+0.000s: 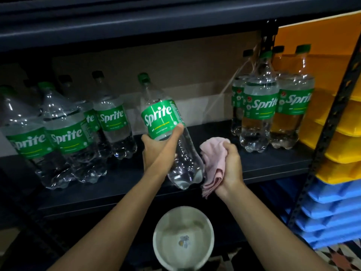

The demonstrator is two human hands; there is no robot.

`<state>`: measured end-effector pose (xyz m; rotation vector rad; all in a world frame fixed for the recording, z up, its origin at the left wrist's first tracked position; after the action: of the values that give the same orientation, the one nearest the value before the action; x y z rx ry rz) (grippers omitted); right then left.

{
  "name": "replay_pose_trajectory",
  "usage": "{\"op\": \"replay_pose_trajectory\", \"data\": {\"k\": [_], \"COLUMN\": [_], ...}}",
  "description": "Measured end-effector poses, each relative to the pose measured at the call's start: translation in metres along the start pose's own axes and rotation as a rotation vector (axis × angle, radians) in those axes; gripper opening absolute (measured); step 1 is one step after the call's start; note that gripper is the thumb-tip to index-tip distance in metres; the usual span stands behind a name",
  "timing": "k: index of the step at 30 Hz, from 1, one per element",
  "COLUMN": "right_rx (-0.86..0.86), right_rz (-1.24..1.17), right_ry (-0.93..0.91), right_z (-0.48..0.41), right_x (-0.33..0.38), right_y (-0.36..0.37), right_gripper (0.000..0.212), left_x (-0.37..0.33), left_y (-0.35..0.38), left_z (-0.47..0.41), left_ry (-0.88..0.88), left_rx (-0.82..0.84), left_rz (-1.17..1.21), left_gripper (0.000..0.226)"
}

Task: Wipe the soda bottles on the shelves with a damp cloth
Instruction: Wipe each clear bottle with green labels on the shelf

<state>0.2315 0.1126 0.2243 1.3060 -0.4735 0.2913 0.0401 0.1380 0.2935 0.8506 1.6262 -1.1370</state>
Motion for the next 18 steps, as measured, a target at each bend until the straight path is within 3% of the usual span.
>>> {"op": "replay_pose_trajectory", "data": {"k": [2,5,7,9,11,18], "right_rx": [-0.082,-0.103,0.026,0.139,0.155,-0.088], "right_rz": [0.384,1.120,1.708,2.119,2.213,2.164], "right_ry": [-0.264,-0.684,-0.710,-0.594,-0.536,-0.404], "right_z": [0.002,0.009,-0.004,-0.018,-0.021,-0.022], "right_x": [0.035,0.071,0.045,0.008,-0.010,-0.025], "right_y": [-0.002,0.013,0.016,-0.004,-0.022,-0.020], "right_gripper": [0.035,0.044,0.049,0.055,0.066,0.061], "left_x": [0.002,0.009,0.012,0.013,0.011,0.011], "left_y": [-0.008,-0.016,-0.019,-0.021,-0.023,-0.020], "left_z": [-0.002,-0.006,-0.007,-0.009,-0.009,-0.008], "left_ry": [0.022,0.015,0.022,0.052,0.094,0.232], "left_rx": [-0.038,-0.108,-0.151,-0.194,-0.229,-0.280], "left_rz": [-0.116,-0.179,-0.180,-0.184,-0.214,-0.251], "left_gripper": [0.088,0.078,0.079,0.087,0.091,0.101]}}
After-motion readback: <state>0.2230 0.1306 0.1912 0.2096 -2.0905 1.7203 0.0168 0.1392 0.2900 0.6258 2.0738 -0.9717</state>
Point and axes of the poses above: each hand's wrist, its own z-axis away from the middle knuckle, its own y-axis out of the palm, x = y × z, the point moved 9 cm from there along -z, towards the middle knuckle, and after that the axes turned 11 degrees about -z, right-handed, at the moved point
